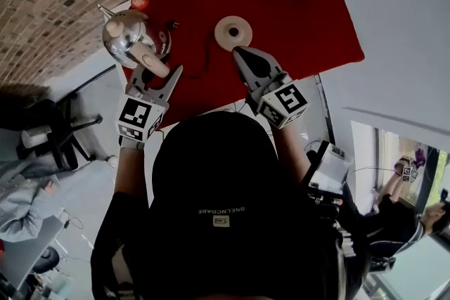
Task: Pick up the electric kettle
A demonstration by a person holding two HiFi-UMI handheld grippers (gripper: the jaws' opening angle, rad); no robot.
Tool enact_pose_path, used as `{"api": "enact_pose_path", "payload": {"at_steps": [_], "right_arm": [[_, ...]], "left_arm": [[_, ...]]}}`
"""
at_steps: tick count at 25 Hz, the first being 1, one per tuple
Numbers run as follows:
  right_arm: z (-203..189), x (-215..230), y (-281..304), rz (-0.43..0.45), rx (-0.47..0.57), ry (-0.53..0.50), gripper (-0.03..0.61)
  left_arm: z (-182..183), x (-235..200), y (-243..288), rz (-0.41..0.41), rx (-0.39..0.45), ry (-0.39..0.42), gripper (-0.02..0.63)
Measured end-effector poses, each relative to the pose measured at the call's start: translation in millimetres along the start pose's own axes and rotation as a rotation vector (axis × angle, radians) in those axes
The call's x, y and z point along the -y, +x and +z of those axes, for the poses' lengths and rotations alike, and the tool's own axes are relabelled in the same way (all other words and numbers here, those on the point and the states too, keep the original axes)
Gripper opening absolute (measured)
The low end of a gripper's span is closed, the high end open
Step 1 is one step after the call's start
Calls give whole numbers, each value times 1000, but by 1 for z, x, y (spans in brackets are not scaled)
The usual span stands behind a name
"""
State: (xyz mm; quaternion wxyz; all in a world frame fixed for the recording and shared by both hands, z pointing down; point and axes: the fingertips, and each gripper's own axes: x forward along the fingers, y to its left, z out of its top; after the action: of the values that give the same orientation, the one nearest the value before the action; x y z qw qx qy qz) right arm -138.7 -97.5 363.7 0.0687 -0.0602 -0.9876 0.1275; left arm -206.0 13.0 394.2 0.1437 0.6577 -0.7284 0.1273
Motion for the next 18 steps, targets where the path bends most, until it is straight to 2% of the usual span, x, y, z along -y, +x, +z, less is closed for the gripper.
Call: {"api": "enact_pose_path", "payload": {"at_steps": [7,12,18], "right_arm": [[0,-13,24,74,-18,-11,6],[-4,-20,36,113,-41,-17,6],[-8,-24,53,140,-59,-27,6]], "left_arm": [[-16,-11,-20,63,-31,-42,137],[-17,-19,-29,110,-2,-52,137],[-22,-31,-34,133,-3,-69,137]]}}
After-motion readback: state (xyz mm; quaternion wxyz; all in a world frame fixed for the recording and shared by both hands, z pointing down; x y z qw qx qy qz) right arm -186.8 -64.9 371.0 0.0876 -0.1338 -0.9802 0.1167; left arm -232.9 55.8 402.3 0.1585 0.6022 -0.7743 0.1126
